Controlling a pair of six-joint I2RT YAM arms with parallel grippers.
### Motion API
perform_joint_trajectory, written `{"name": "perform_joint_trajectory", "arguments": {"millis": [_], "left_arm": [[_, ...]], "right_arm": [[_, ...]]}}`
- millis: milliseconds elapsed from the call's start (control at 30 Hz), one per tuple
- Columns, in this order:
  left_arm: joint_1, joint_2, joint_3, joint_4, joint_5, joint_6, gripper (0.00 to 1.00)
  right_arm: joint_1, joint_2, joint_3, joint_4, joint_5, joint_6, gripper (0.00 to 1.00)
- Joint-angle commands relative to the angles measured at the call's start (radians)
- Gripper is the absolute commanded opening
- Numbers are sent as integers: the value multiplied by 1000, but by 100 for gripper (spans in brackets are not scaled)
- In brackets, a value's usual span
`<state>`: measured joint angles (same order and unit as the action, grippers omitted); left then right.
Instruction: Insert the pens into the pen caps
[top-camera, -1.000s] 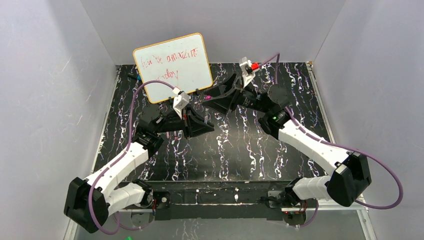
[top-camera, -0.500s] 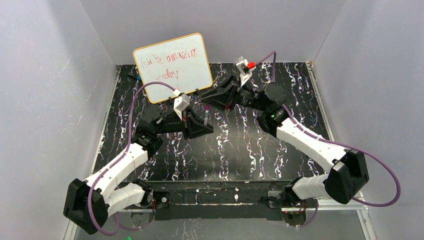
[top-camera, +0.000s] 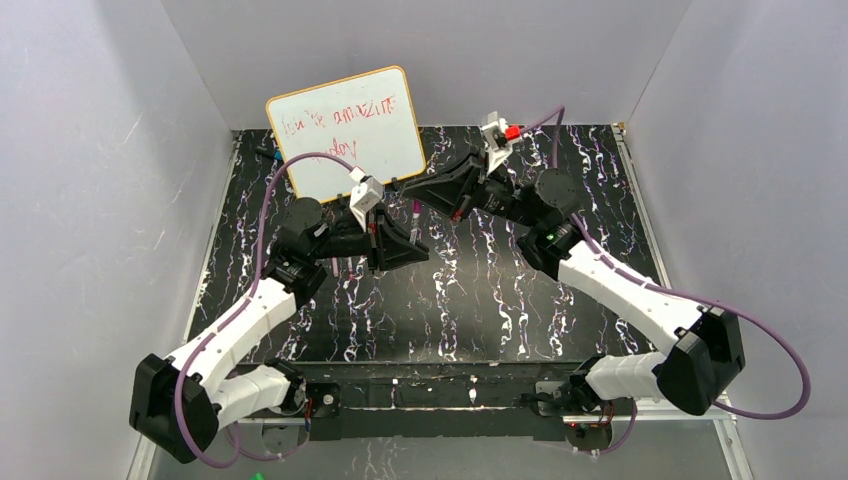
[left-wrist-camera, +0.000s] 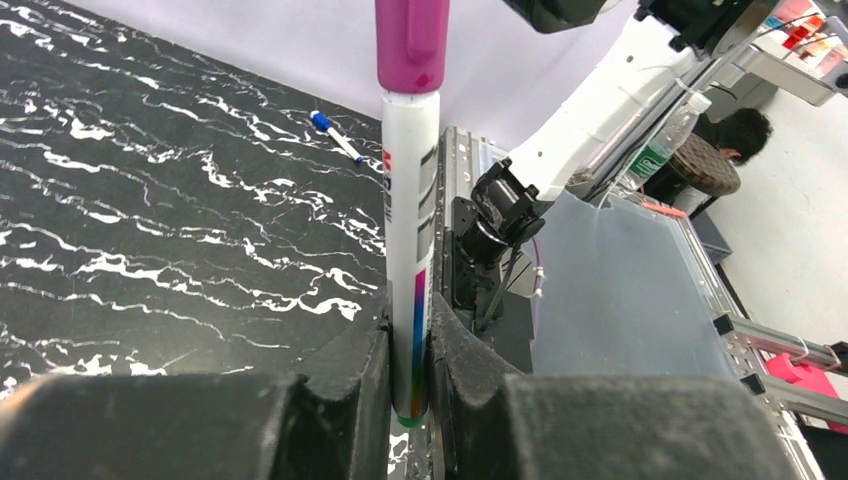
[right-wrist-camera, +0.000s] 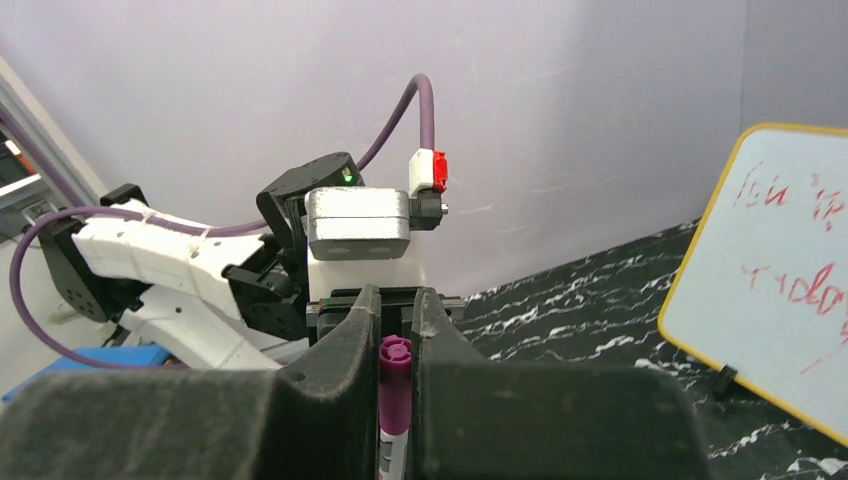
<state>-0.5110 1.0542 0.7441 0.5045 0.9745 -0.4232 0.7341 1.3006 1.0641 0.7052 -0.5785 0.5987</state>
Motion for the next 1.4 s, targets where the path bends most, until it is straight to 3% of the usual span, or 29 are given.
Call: {"name": "perform_joint_trajectory", "arguments": {"millis": [0, 233, 767, 1200, 1333, 1367], "left_arm": [[28, 10, 158, 109, 13, -41, 0], [118, 77, 290, 199, 93, -150, 0], [151, 115, 374, 234, 116, -191, 0], [181, 68, 350, 170, 108, -144, 0], [181, 47, 342, 48, 97, -63, 0], [181, 38, 342, -22, 88, -12, 0]], "right_arm": [[56, -19, -56, -81, -3, -71, 1], [91, -27, -95, -134, 22, -119, 1], [201, 18, -174, -155, 65, -150, 1], [215, 42, -155, -239, 104, -164, 1], [214, 57, -92, -291, 103, -178, 1], [214, 54, -74, -301, 118, -188, 7]]}}
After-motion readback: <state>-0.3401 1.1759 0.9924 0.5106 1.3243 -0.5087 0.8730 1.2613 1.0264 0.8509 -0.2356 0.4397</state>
